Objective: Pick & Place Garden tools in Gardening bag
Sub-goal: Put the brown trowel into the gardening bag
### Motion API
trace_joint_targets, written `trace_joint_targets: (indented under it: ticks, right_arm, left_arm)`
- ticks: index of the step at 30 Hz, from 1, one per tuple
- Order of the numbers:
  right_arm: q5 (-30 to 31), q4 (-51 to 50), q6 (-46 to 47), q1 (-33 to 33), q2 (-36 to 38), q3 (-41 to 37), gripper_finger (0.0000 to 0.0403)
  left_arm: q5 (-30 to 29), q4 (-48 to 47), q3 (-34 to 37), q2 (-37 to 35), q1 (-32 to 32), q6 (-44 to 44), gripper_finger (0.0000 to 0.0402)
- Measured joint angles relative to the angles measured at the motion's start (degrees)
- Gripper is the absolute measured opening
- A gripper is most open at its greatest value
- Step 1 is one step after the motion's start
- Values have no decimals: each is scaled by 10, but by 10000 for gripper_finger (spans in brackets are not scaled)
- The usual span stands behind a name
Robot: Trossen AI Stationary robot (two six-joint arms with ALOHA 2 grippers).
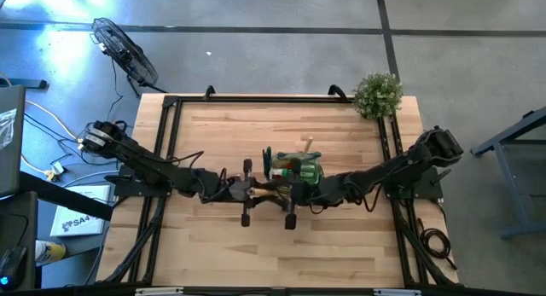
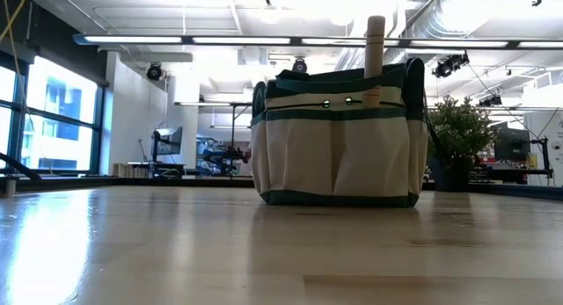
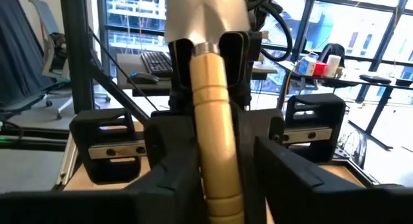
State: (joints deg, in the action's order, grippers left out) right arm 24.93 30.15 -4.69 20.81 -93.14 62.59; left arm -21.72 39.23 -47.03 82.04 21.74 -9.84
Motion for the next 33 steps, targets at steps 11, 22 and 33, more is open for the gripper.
trace_joint_targets:
  ticks: [11,22,33]
  right_arm:
    - [-16,-25,-3,-2,0,0,59]
    - [27,-49,-8,26,4,0,59]
    - [52,-248,93,127,88,-1,59]
  left_arm:
    - [-1,-5,0,7,0,4,63]
    - [-60,-20,-1,7,0,-8,227]
    - [-174,-83,-2,6,0,-4,258]
